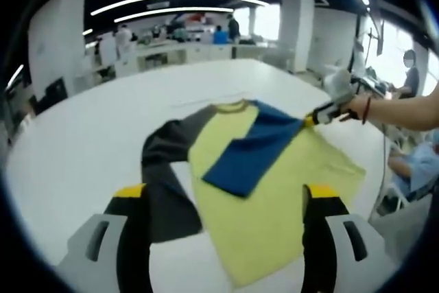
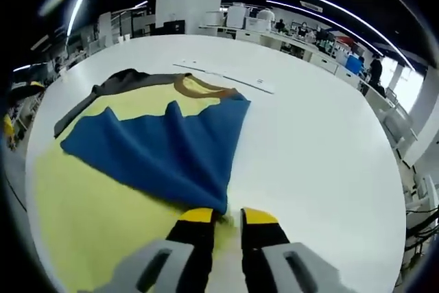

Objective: Fold the garment on the visible template until the final outline fits inside the template.

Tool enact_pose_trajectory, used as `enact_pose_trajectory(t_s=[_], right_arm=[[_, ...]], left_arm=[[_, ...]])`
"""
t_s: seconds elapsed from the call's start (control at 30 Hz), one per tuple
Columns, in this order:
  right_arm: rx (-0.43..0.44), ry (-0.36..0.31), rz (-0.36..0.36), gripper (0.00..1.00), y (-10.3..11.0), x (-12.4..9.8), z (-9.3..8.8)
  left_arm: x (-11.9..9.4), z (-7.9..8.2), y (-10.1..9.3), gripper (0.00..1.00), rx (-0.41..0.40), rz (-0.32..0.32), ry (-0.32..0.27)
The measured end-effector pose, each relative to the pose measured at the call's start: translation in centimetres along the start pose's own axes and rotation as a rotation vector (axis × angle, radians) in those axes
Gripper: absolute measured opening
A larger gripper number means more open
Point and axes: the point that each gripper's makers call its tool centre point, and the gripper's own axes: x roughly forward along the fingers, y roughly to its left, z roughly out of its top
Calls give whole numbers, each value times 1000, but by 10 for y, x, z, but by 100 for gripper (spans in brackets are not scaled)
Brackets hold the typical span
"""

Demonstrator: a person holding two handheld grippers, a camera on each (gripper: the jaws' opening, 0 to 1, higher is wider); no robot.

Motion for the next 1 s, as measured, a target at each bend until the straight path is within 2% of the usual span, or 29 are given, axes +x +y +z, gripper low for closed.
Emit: enact_pose_trajectory(t_s=[0.17,0.4,0.53,0.8,1.0], right_arm=[[-8,-25,16,23,2,-7,4],[-37,-55,26,23,4,-16,8],[-29,-65,41,23,4,-17,9],[-34,-85,48,23,4,-22,12],[-42,-95,44,22,3,-23,13]], left_arm=[[8,17,-4,86,15,-30,-22],[27,48,-12,83,9,-95,-62],[41,67,-20,81,36,-127,-82],[78,105,-35,75,24,-182,-135],[115,116,-45,72,24,-198,-133]])
